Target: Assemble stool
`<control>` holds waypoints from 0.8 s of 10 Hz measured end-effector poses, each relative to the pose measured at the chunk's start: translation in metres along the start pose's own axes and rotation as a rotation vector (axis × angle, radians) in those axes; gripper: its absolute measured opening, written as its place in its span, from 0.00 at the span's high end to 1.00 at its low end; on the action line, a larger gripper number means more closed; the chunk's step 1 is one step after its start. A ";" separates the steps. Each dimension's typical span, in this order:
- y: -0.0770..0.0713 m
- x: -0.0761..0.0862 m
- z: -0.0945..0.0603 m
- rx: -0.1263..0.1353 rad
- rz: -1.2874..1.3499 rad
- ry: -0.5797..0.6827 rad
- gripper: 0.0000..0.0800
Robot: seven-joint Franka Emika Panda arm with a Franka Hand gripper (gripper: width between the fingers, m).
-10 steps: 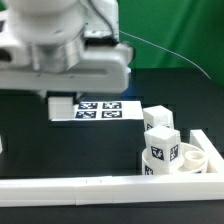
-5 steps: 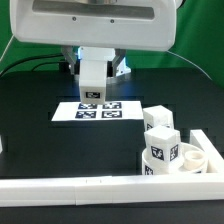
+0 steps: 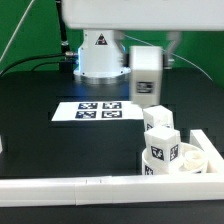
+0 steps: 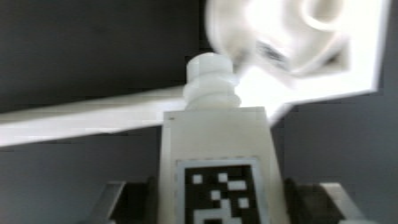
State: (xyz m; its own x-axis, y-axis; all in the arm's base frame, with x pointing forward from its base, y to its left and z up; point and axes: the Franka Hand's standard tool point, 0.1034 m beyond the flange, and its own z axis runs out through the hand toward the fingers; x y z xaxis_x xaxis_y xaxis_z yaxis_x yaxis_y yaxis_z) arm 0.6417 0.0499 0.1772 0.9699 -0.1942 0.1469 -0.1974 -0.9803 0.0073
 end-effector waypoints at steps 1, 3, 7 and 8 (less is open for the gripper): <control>-0.013 0.001 0.002 0.014 0.014 0.052 0.58; -0.018 0.007 0.003 0.048 0.012 0.193 0.58; -0.076 -0.027 0.008 0.146 0.071 0.379 0.58; -0.079 -0.031 0.011 0.140 0.060 0.395 0.58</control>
Offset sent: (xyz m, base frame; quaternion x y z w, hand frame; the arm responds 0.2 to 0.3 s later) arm 0.0000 0.0000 0.0000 0.0000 0.1938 0.0000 0.9810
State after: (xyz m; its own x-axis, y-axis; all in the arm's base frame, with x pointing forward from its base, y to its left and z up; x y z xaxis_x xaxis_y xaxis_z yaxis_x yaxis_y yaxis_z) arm 0.6288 0.1330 0.1609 0.8227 -0.2492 0.5110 -0.2044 -0.9684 -0.1431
